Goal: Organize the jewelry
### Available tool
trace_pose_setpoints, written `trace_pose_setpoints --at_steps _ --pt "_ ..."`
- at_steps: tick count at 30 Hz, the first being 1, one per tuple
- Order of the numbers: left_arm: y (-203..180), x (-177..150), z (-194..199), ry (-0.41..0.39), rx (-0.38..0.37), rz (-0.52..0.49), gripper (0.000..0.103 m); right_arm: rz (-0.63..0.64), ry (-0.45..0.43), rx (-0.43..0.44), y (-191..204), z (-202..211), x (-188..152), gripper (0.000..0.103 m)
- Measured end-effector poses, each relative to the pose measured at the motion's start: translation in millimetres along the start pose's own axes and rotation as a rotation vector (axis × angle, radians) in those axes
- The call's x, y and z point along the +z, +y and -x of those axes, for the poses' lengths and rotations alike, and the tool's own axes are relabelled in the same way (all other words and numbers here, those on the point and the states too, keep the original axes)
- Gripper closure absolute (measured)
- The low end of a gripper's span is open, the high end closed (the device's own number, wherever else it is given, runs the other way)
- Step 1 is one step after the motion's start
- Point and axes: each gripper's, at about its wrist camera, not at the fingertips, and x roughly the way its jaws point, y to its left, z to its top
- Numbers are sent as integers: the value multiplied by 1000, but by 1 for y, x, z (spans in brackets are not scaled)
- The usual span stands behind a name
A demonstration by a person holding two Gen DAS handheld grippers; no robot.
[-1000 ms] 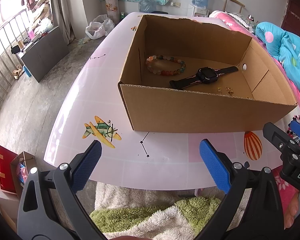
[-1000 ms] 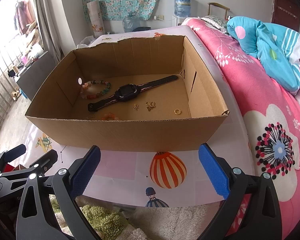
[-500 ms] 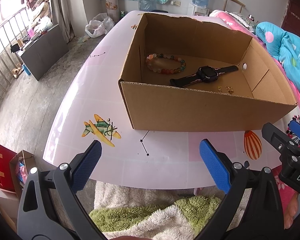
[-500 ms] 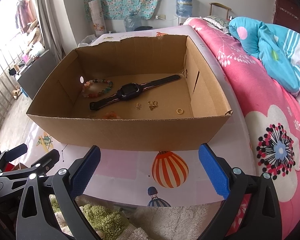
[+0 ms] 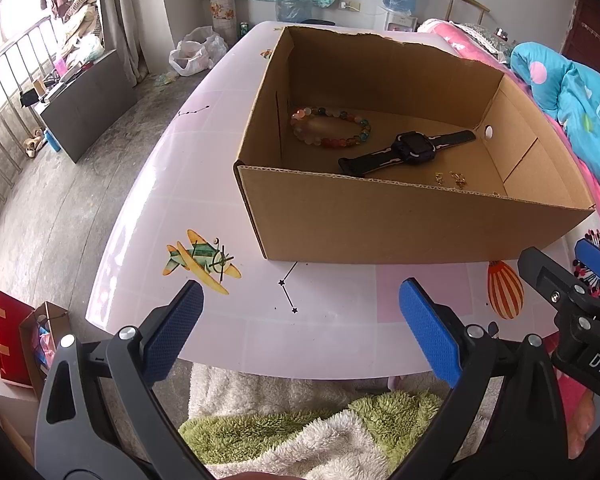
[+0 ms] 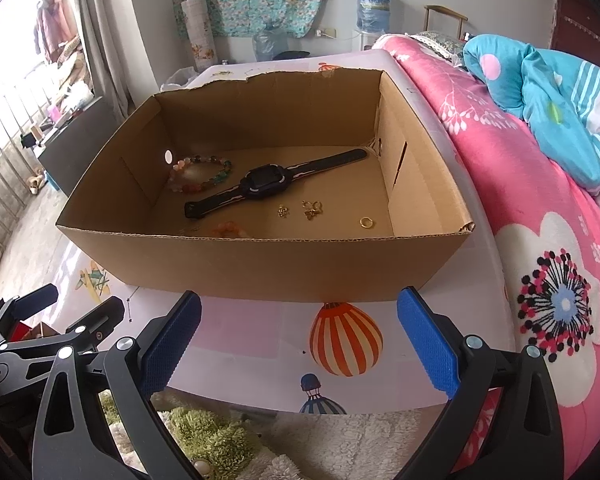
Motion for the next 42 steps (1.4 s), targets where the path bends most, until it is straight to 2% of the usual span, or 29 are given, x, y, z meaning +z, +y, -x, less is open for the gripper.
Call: trace_pose_setpoints --at_steps 42 --pt "2 1 -3 7 -4 3 8 -3 3 1 -1 -1 -2 7"
